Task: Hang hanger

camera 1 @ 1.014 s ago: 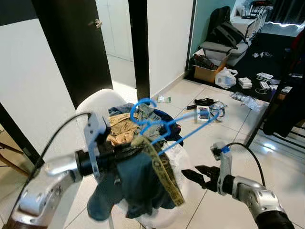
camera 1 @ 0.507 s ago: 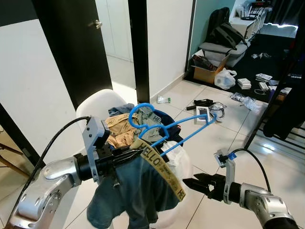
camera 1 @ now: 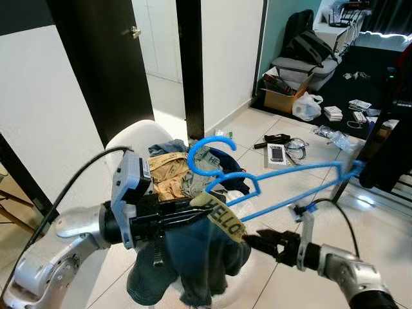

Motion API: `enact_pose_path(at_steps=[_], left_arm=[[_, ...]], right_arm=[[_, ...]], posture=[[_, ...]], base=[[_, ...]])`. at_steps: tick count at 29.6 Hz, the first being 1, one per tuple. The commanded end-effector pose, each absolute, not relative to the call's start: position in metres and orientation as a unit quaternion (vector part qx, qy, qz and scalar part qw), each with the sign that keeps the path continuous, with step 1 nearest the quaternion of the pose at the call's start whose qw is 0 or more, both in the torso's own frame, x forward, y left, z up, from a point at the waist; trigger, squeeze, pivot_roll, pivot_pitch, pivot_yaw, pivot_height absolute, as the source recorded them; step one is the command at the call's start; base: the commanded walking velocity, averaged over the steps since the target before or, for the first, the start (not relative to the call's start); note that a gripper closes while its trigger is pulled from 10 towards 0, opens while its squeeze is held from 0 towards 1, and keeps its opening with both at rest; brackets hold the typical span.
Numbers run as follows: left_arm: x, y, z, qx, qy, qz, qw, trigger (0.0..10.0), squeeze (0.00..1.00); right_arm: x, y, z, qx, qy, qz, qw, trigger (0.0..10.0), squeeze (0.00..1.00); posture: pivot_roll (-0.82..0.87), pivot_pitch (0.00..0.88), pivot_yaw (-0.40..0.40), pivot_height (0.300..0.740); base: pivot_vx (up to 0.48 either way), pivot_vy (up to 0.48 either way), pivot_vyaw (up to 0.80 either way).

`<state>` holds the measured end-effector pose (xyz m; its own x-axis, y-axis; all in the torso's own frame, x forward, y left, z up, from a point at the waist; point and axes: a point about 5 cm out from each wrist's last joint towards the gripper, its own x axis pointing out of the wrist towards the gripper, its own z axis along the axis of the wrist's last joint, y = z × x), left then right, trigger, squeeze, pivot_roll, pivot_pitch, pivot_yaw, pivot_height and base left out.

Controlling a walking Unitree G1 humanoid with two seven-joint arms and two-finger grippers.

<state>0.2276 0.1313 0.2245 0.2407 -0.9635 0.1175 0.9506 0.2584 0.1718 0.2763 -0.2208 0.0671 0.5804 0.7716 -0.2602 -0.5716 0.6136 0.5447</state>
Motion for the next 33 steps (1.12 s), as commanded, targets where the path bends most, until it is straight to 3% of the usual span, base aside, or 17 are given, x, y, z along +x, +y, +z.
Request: enact_pose_path(at_steps=[1,9,17,27,33], left_arm=[[0.227,0.132,0.229,0.046,-0.101,-0.614,0.782,10.0,0.0],[0.232,0.134,0.234,0.078,-0.101,-0.625,0.77,10.0,0.0],[0.233,0.13,0.243,0.096,-0.114,-0.641,0.753,10.0,0.0],[0.234,0.129,0.247,0.1,-0.123,-0.64,0.752,10.0,0.0],[0.235,0.127,0.256,0.103,-0.144,-0.637,0.751,10.0,0.0]], right_arm=[[0.277,-0.219,0.071,0.216,0.233,0.397,0.861,10.0,0.0],[0.265,-0.223,0.098,0.286,0.173,0.482,0.81,10.0,0.0],[0.252,-0.223,0.102,0.255,0.216,0.551,0.765,10.0,0.0],[0.249,-0.225,0.102,0.235,0.234,0.563,0.757,10.0,0.0],[0.248,-0.228,0.093,0.202,0.271,0.541,0.77,10.0,0.0]], posture=[[-0.03,0.0,0.017,0.74],[-0.03,0.0,0.019,0.74],[-0.02,0.0,0.021,0.74],[-0.02,0.0,0.021,0.74],[-0.02,0.0,0.024,0.74]], base=[[0.0,0.0,0.0],[0.0,0.0,0.0],[0.0,0.0,0.0],[0.0,0.0,0.0],[0.0,0.0,0.0]])
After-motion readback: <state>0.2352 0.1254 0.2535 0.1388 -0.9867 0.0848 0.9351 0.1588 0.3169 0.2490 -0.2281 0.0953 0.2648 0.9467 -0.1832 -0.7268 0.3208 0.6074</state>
